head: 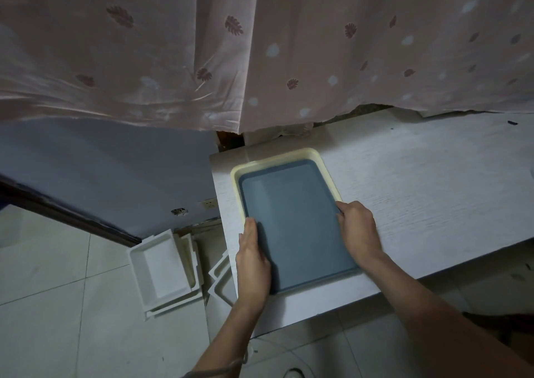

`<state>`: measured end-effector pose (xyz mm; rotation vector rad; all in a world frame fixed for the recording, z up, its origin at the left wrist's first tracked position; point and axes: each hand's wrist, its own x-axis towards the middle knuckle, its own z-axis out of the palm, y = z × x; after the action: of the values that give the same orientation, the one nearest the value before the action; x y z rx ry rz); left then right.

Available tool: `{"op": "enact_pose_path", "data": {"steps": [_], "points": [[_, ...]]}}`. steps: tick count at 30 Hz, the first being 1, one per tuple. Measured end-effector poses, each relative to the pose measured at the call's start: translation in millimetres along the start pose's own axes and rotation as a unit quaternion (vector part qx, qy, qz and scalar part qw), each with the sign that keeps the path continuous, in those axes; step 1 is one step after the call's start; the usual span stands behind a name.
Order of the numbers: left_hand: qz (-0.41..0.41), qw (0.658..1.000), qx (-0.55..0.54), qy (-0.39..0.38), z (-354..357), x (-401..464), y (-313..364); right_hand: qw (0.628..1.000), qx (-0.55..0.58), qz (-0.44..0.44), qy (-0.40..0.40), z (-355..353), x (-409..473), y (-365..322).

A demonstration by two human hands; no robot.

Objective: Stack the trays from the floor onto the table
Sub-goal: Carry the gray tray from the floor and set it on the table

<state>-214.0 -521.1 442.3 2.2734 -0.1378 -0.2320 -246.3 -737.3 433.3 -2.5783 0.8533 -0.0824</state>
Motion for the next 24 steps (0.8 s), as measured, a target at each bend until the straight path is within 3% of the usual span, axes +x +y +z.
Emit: {"op": "enact_pose_path", "data": {"steps": [10,18,21,24], "points": [[0.007,0.997,0.058,-0.044,9.0,3.3,-13.4,0.986,-0.148,-0.079,0.023,2.5,-5.9,1.3],[0.033,0.996,0.072,-0.043,13.5,5.2,-19.5,0.992,-0.102,-0.071,0.005,5.8,-9.8,0.5],[0.014,0.999,0.031,-0.036,10.9,4.0,-17.9,0.994,-0.091,-0.058,-0.006,4.0,-8.6,-1.6],[-0.036,0.995,-0.092,-0.017,-3.2,3.3,-4.9,0.995,-0.084,-0.059,-0.009,-2.4,-8.5,-6.2]]}}
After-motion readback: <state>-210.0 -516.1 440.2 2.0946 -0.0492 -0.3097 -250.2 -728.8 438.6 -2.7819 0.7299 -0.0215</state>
